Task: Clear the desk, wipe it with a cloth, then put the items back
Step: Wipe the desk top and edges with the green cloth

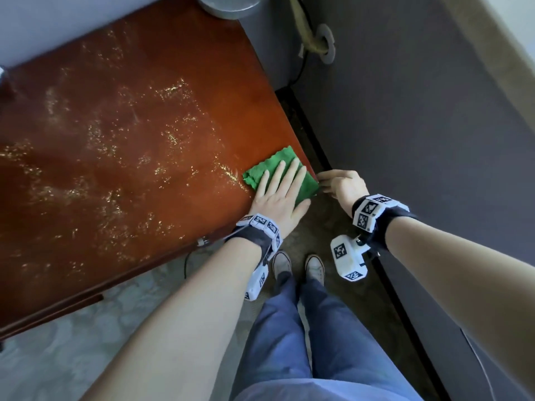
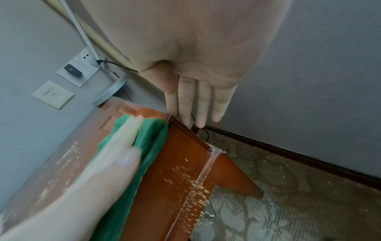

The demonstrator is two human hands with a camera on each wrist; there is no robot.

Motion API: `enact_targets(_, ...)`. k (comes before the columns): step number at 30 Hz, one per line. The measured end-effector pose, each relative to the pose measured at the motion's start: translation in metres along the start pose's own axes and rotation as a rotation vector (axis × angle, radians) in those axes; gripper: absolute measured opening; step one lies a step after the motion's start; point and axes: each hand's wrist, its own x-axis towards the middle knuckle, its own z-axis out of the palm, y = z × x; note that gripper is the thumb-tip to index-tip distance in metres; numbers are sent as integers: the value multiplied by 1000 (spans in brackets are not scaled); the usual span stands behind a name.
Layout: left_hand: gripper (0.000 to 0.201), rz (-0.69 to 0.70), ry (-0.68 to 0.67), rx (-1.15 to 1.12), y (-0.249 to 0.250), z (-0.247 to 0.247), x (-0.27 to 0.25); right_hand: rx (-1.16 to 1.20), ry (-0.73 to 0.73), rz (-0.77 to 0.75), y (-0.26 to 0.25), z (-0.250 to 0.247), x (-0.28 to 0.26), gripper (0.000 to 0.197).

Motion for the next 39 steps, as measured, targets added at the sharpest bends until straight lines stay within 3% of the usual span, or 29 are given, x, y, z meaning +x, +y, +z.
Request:
enact_targets(2,67,-15,-13,8,-19,1,-18,-95,27,-18,-4,1,-3,44)
enact_targets(8,67,-273,-20,-55,-73,2,-53,-427,-13,-157,-7,8,-6,49)
enact_targets(13,77,-435,33,-85,-37,7,-39,-493,-40,-189,0,4,-8,54)
enact_targets(18,77,-302,39,-59,24,7,-8,-486,-53,-206,3,0,-7,52)
enact_targets(21,71,-298,69,-70,52,8,4,-483,-39,-197,0,-4,-8,50)
enact_targets(26,67,-202,38,-19,22,8,-9,-474,-48,-221,-4,-6,-5,47)
enact_targets(29,66,-319,30,-52,-11,10,-34,-508,-40,-237,-5,-5,-5,49)
enact_targets(33,65,-480,1,-72,-40,11,-74,-764,-110,-416,-2,-4,-9,64)
enact_targets(36,68,-542,-19,-91,-38,13,-78,-1016,-177,-562,2,-3,-12,69)
enact_targets(39,73,-603,0,-107,-20,13,-62,-1169,-201,-603,3,0,-16,69)
